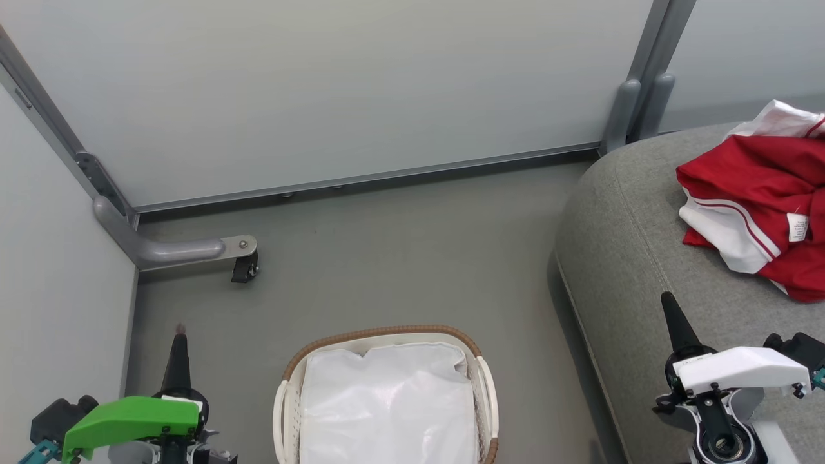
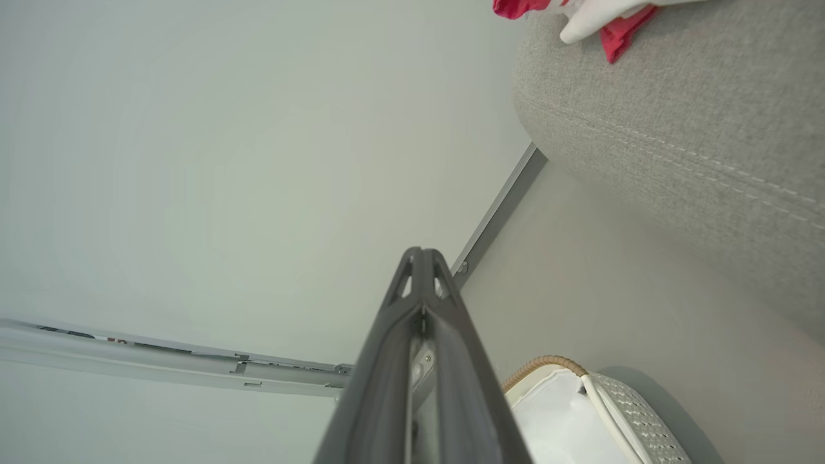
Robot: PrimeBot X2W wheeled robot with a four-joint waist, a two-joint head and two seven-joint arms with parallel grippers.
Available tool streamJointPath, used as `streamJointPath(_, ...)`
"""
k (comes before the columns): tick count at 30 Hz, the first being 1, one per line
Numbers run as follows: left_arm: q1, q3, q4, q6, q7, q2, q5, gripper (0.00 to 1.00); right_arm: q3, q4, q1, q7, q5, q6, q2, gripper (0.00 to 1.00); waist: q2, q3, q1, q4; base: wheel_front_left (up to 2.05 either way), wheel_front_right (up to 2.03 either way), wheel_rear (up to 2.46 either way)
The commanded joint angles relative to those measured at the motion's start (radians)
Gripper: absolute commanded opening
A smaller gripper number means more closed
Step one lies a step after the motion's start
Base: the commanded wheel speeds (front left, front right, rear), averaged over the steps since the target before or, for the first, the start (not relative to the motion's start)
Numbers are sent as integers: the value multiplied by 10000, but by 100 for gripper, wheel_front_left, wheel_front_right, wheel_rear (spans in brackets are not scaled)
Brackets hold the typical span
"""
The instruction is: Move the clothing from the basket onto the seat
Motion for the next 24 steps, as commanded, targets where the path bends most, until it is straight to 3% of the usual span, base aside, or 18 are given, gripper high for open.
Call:
streamJointPath(1, -245, 38, -155, -65, 63, 81, -243, 0, -51, -142, 26, 84, 278, -2, -66, 0, 0, -6, 0, 3, 0, 0, 0)
streamJointPath(24, -271, 164, -568, -112, 608, 97, -2190, 0, -236, -431, 188, 625, 2286, -3, -80, 0, 0, -105, 0, 43, 0, 0, 0)
